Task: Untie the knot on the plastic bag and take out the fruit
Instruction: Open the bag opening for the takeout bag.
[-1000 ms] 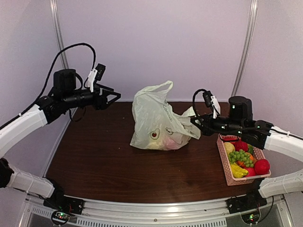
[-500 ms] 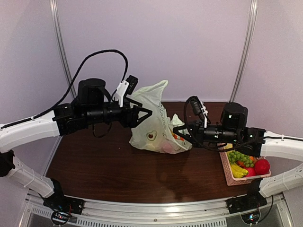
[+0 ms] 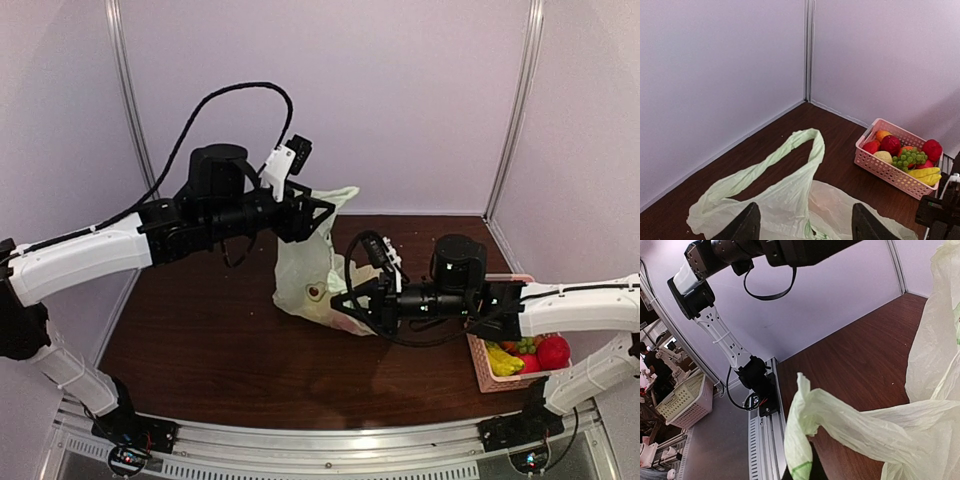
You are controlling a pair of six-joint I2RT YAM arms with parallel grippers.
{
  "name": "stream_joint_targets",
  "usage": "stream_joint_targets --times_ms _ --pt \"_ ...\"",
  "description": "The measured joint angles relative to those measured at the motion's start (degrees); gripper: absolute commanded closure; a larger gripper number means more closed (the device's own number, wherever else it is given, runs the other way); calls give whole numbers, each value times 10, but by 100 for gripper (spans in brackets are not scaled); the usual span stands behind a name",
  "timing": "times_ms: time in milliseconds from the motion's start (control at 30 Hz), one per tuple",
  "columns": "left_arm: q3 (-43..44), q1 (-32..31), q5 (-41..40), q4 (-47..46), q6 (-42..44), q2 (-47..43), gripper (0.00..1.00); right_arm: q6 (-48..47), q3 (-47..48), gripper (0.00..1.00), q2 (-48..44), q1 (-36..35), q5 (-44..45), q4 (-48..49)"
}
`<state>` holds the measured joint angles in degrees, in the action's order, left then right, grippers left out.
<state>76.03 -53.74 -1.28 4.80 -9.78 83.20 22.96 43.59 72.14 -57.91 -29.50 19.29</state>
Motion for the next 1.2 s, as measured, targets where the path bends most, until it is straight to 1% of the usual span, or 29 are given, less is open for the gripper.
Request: stream_joint_targets --times_ms 167,300,400,500,567,700,800,933,1067,1200 --pt "51 0 -26 -1 43 56 27 0 1 100 12 -3 -3 17" --pt "82 0 -31 -2 65 92 18 0 1 100 15 -3 -3 24" --pt "90 -2 -38 -5 77 104 17 4 1 100 15 -3 -3 27" --pt "101 -4 -66 -3 89 119 19 8 1 100 15 -3 -3 31" --pt "112 -5 -97 -2 96 134 26 9 1 100 15 -4 -3 33" --pt "124 -7 -159 0 106 153 51 9 1 100 15 -4 -2 33" --pt "124 -8 -195 0 109 153 64 8 1 100 15 -4 9 33" --pt "113 -9 -230 -1 101 140 78 8 1 100 12 -3 52 21" --pt "57 -9 -257 0 74 81 91 11 -1 100 -2 -2 104 1" --pt "-9 -5 -264 -4 43 -2 94 30 -19 100 -28 21 147 -2"
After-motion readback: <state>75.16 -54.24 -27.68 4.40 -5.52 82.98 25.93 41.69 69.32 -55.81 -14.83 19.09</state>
